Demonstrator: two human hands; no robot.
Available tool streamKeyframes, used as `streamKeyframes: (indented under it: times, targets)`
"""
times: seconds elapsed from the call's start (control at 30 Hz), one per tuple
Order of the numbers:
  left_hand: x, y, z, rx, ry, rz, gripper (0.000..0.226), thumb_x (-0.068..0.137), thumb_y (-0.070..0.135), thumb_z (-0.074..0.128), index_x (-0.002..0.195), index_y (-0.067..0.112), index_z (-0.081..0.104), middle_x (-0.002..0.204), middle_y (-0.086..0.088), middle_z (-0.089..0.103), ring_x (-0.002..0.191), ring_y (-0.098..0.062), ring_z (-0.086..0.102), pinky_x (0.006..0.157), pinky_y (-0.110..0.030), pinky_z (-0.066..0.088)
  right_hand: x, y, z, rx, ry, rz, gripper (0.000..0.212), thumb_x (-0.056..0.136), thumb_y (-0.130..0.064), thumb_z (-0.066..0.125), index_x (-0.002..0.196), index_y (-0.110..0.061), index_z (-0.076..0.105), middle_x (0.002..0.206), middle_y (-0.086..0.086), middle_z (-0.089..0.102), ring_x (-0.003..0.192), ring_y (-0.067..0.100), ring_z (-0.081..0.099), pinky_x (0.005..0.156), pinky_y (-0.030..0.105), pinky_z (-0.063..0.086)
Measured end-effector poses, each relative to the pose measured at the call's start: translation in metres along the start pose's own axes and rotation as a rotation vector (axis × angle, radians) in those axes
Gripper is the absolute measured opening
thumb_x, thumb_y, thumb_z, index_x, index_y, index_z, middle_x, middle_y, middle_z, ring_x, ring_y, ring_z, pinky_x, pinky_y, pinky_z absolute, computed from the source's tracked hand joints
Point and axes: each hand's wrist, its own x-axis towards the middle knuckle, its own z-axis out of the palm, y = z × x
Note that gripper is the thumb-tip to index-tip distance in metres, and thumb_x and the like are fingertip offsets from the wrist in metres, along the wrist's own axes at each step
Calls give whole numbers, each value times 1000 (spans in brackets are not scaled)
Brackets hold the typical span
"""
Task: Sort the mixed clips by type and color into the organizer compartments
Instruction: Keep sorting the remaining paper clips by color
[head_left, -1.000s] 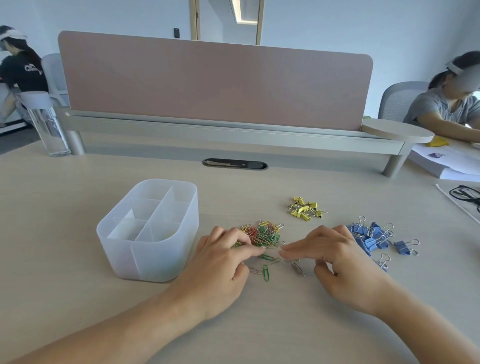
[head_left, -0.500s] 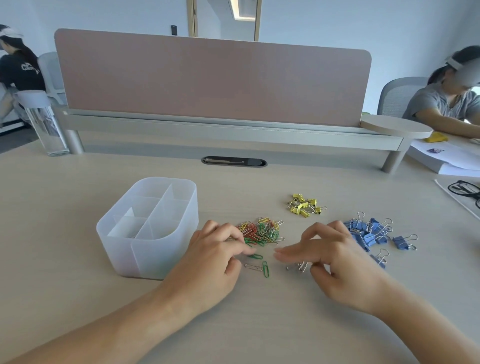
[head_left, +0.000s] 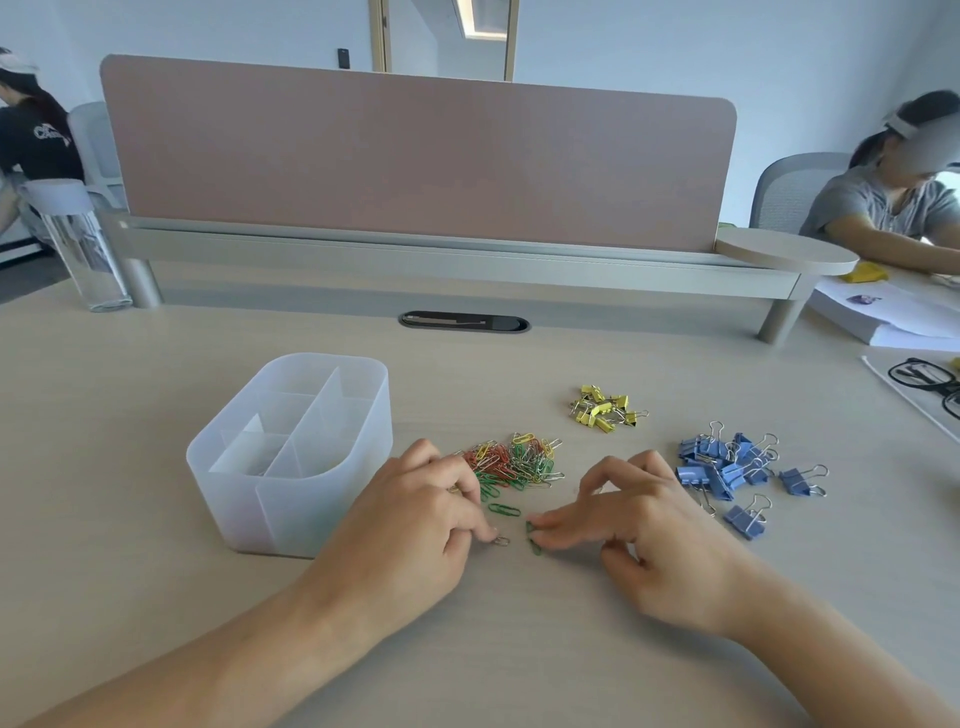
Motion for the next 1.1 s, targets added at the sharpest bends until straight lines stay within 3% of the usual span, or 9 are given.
streamKeyframes:
  times: [0.17,0.3,0.43,0.53,0.67,0.73,0.87,1.0,1.1]
  targets:
    - [1,5,-5,85,35,-18,31,68,10,56,67,34,76,75,19,57,78,-8,40,54,-23,39,4,-8,2,-41,-73,-1,71,74,-20,21,134,-45,51,134,-45,41,110,-2,34,97,22,21]
    - [-1,3,-3,125,22,-32,33,68,11,55,74,35,78,72,17,53,75,-11,39,50,-25,42,4,-5,0,6,-117,19,68,79,-13,26,128,-48,57,125,-48,46,111,-2,35,97,25,21]
    - [-3,4,0,107,-18,-25,46,79,15,37,94,34,77,80,16,50,79,-10,38,58,-28,50,0,-10,-4,117,-119,-3,69,73,-4,33,114,-47,67,116,-51,50,104,-2,36,92,21,25]
    - [-3,6,3,87,-95,-17,56,84,23,25,114,42,68,94,19,52,87,-9,38,71,-29,48,1,-14,-1,201,-107,-14,68,74,-2,35,112,-47,68,113,-46,56,99,3,39,90,21,29]
    - [-4,15,5,46,-223,-9,70,82,26,11,145,44,37,125,27,44,111,-7,36,95,-28,38,-3,6,-8,251,201,184,71,75,6,39,95,-55,71,91,-17,68,85,7,52,75,15,38]
    - [-3,16,2,-3,-194,-14,68,83,26,14,142,38,45,127,27,46,112,-5,37,97,-28,39,-4,17,-11,274,280,325,67,81,10,44,86,-49,74,86,-13,64,77,9,59,67,18,44]
    - [-5,16,-5,-86,-133,48,52,83,18,31,114,34,70,112,24,58,104,-5,45,89,-20,41,-2,21,-7,263,229,311,43,85,1,62,96,-39,75,101,-19,68,98,-3,62,87,12,44]
    - [-7,26,-2,-47,-252,207,56,82,17,35,129,37,59,124,19,54,110,-9,42,98,-19,31,0,22,0,282,106,239,27,85,-26,73,109,-40,69,109,-22,59,108,3,58,94,17,43]
    - [-7,24,4,-11,-284,243,57,82,19,35,130,38,58,127,21,53,108,-10,43,97,-20,32,2,20,2,244,60,196,26,83,-33,75,107,-41,69,109,-24,58,111,5,55,95,19,42]
